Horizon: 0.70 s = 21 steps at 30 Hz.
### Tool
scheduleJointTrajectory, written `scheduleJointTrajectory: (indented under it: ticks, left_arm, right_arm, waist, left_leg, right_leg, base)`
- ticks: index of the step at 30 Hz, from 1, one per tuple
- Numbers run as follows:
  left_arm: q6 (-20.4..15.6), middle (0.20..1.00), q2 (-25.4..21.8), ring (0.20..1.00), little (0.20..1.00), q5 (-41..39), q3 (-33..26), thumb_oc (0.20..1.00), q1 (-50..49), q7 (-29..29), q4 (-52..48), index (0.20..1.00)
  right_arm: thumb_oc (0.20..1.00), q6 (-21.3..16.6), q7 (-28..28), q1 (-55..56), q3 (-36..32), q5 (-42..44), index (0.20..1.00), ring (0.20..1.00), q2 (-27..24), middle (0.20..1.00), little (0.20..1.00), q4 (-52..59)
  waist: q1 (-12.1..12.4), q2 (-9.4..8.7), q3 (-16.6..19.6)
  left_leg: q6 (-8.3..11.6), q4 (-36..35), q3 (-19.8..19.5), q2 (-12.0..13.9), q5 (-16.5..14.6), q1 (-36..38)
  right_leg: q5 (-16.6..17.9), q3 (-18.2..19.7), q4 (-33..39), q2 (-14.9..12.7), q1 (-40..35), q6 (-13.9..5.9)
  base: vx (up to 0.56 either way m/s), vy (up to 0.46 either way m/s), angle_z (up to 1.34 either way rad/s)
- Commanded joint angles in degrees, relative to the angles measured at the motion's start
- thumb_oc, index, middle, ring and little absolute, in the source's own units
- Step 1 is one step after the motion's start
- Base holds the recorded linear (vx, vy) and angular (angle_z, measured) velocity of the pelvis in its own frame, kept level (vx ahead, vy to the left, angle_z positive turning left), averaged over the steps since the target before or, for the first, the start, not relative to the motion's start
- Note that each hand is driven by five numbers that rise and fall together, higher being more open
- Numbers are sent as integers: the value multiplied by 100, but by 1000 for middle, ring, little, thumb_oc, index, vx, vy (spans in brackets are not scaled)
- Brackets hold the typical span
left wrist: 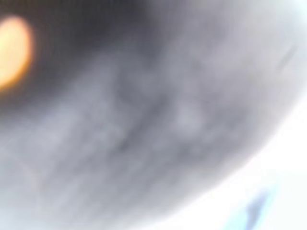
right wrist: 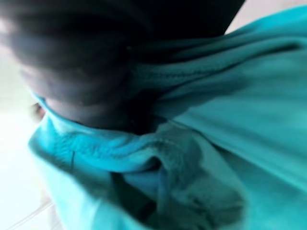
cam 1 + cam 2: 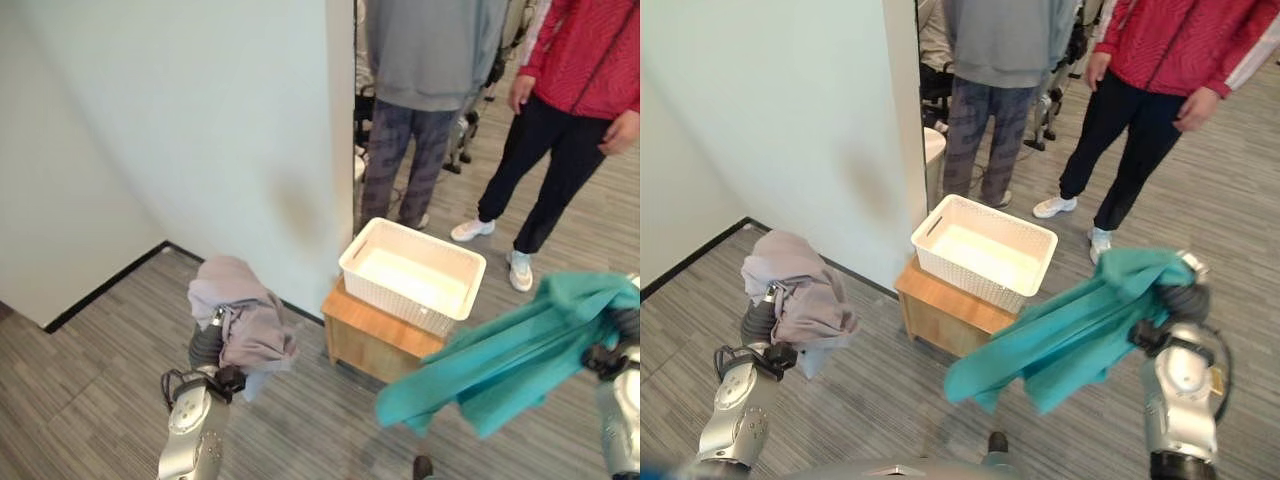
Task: Pick up bed clothes into laundry basket.
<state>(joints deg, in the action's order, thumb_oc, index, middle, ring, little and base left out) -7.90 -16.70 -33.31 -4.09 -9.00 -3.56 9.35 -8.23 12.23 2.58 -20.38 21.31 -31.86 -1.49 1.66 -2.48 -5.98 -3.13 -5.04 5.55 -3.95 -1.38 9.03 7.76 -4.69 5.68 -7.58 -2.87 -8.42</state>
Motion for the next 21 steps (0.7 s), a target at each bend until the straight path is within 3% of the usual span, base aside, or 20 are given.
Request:
scheduleJointTrajectory:
  ticks: [1, 2, 3, 4, 7, 10, 12, 16, 17, 21]
  left_arm:
    - [-243, 200, -261, 200, 200, -220, 126, 200, 271, 241, -337, 200]
    - [-243, 200, -249, 200, 200, -223, 118, 200, 270, 243, -342, 200]
    - [-228, 200, -269, 200, 200, -244, 167, 200, 227, 280, -318, 200]
    - [-216, 200, -280, 200, 200, -326, 360, 200, 160, 359, -307, 200]
    - [-159, 200, -357, 200, 200, -438, 624, 200, 62, 500, -334, 200]
    - [-152, 200, -525, 200, 200, -540, 824, 200, 36, 585, -260, 200]
    - [-123, 200, -598, 200, 200, -614, 878, 200, 12, 621, -214, 200]
    - [-90, 200, -726, 200, 200, -692, 1032, 200, 1, 632, -142, 200]
    - [-77, 200, -729, 200, 200, -730, 1083, 200, -3, 639, -160, 200]
    - [-33, 200, -828, 200, 200, -774, 1164, 200, -48, 671, -177, 200]
  right_arm:
    - [200, -550, -150, -844, -93, 296, 200, 200, -910, 200, 200, -255]
    - [200, -570, -163, -876, -75, 318, 200, 200, -941, 200, 200, -300]
    - [200, -515, -339, -1047, 99, 373, 200, 200, -1259, 200, 200, -424]
    - [200, -396, -542, -1547, 566, 475, 200, 200, -1917, 200, 200, -890]
    - [200, -181, -804, -2408, 1421, 437, 200, 200, -2816, 200, 200, -1623]
    - [200, -24, -930, -3827, 2540, 489, 200, 200, -3584, 200, 200, -2527]
    - [200, 73, -898, -5202, 3633, 223, 200, 200, -3976, 200, 200, -3218]
    - [200, 249, -709, -7182, 5074, -172, 200, 200, -4037, 200, 200, -4253]
    - [200, 317, -587, -8294, 5883, -333, 200, 200, -3872, 200, 200, -4933]
    - [200, 441, -481, -9585, 6805, -598, 200, 200, -3570, 200, 200, -5889]
  waist:
    - [97, -197, 196]
    - [86, -189, 180]
    - [123, -215, 192]
    - [216, -310, 185]
    - [342, -449, 189]
    - [430, -553, 172]
    - [439, -572, 159]
    - [484, -612, 145]
    - [492, -570, 140]
    - [540, -566, 140]
  left_leg:
    - [462, 45, 167, 587, 291, -388]
    - [459, 55, 171, 586, 343, -415]
    - [478, 43, 142, 596, 292, -390]
    - [512, 29, 101, 613, 300, -395]
    - [551, 13, 87, 650, 315, -395]
    - [594, 4, 77, 674, 342, -434]
    - [616, 4, 78, 673, 359, -473]
    - [633, 4, 46, 672, 376, -554]
    - [637, 4, 30, 669, 387, -602]
    - [642, 4, 6, 663, 400, -689]
  right_leg:
    - [-395, -239, -363, 1, -164, -75]
    - [-352, -245, -370, -1, -141, -63]
    - [-401, -272, -337, 17, -193, -68]
    - [-397, -334, -255, 51, -253, -59]
    - [-363, -393, -187, 95, -289, -62]
    - [-340, -401, -162, 130, -276, -60]
    - [-324, -404, -153, 142, -253, -62]
    - [-306, -411, -138, 161, -193, -62]
    - [-297, -422, -129, 165, -165, -63]
    - [-275, -429, -97, 164, -103, -73]
  base:
    - [28, -24, 21]
    - [59, -14, 15]
    - [36, -33, 13]
    - [81, -42, 5]
    - [29, -36, 1]
    - [12, 2, 1]
    - [22, 15, -4]
    - [22, 16, 4]
    - [43, 19, 8]
    - [31, 17, 4]
